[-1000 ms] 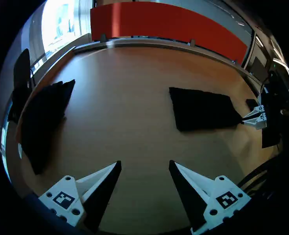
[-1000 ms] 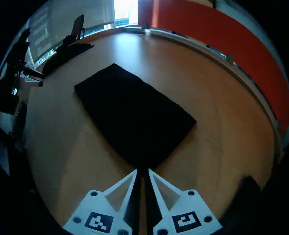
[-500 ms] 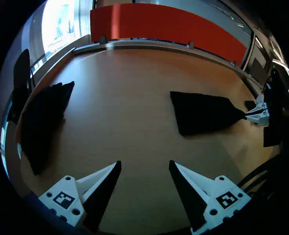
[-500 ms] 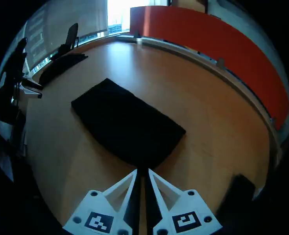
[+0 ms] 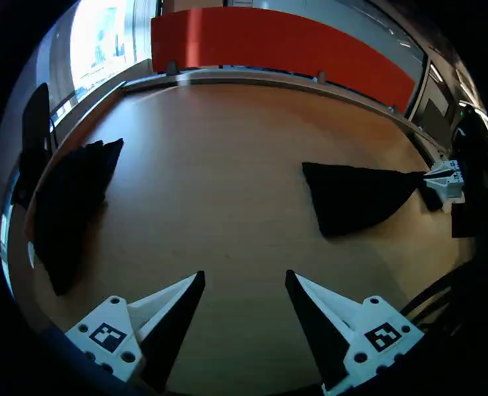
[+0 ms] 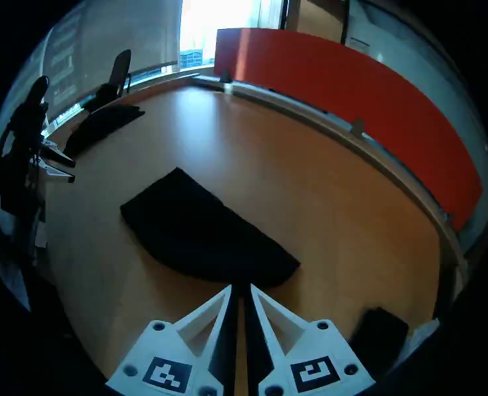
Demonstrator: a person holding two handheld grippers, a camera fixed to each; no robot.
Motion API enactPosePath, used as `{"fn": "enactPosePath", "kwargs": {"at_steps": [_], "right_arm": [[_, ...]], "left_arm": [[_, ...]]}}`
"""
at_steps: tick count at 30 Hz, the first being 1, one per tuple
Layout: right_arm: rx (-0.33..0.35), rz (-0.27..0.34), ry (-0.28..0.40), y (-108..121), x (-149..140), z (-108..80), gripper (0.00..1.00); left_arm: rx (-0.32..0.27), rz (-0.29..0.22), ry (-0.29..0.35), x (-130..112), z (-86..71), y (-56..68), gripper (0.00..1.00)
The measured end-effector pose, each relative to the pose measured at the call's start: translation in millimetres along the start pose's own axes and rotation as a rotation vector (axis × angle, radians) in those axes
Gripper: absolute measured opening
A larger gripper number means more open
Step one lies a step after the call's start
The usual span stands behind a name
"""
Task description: Fold towel
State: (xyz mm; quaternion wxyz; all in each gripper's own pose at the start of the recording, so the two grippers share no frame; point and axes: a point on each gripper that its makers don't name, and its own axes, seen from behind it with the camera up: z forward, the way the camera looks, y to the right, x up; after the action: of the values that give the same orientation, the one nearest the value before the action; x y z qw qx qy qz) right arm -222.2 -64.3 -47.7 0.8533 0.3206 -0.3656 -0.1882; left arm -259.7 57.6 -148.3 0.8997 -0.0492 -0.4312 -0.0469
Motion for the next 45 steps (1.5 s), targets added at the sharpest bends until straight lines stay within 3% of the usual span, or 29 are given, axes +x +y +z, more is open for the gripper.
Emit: {"fn": "enactPosePath", "kwargs": {"at_steps": [8,15,31,45], "right_arm": [[0.014,-0.041,0.028,-6.7,23.2,-0.6,0.05],[0.054,-0.077,0.05,-25.1,49.0,9.8,0.05],[0.205,-0.205,0.071,-101.2,103.0,56.8,0.05],[0.308,-0.298,0.025,-153.7,108.0,86.4,0.05]], "left_arm": [[-0.007,0.0,0.004,-0.2,-1.5,2.0,0.9],[-0.007,-0.013,0.01,-0.9,-3.6,2.5,0.9],[-0.003,-0.053,0.037,-11.1,-10.1,-0.9,0.9],[-0.004,-0.075,0.027,-34.4,-14.1,0.3,0.9]]}}
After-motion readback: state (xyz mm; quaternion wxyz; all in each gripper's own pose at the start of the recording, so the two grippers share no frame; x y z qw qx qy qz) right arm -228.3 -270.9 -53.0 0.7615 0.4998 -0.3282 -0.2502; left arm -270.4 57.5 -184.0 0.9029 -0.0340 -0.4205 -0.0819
